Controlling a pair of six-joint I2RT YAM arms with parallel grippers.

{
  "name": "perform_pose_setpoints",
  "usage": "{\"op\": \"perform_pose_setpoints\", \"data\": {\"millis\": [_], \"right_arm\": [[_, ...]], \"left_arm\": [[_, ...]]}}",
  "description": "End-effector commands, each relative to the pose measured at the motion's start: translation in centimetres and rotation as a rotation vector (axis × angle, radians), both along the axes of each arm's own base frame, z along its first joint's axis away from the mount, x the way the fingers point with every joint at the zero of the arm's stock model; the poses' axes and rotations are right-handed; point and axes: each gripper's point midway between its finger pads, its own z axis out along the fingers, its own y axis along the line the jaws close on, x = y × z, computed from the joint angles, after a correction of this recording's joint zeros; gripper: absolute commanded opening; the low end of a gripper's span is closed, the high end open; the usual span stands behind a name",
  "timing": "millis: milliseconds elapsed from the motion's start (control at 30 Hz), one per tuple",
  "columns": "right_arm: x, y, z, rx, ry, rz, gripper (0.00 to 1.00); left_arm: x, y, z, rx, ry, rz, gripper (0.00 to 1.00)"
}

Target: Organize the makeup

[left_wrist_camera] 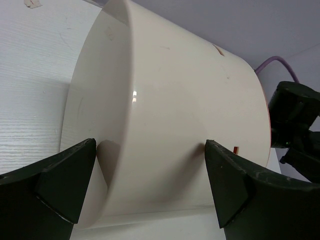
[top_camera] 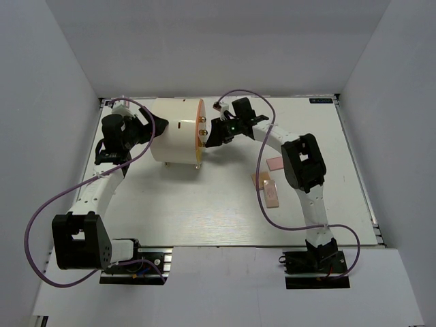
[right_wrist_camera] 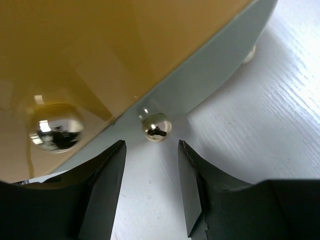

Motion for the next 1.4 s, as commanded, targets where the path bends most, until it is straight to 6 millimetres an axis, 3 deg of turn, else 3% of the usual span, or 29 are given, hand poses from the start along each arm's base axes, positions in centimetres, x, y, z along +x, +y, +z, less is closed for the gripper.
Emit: {"op": "perform_pose_setpoints", "data": {"millis": [0, 467, 833, 1100, 1367], "right_arm": [[0.6, 1.1, 1.2, 0.052, -0.014, 0.026, 0.51], [0.9, 2.4, 0.3, 0.143, 0.011, 0.091, 0.50], [1.0, 2.3, -0.2, 0.191, -0.010, 0.132, 0.41], [1.7, 2.0, 0.0, 0.202, -0.038, 0.130, 0.49], [1.8, 2.0, -0.5, 0.208, -0.024, 0.141, 0.40]], "left_arm": [[-0.5, -0.2, -0.1, 0.006, 0.014, -0.004, 0.98], [-0.7, -0.3, 0.0, 0.004, 0.013, -0.010, 0.98], [-0.7, -0.4, -0.2, 0.000, 0.020, -0.020, 0.98], [-0.7, -0.5, -0.3, -0.002, 0.023, -0.019, 0.98], [-0.7, -0.4, -0.3, -0.001, 0.023, -0.018, 0.98]]}}
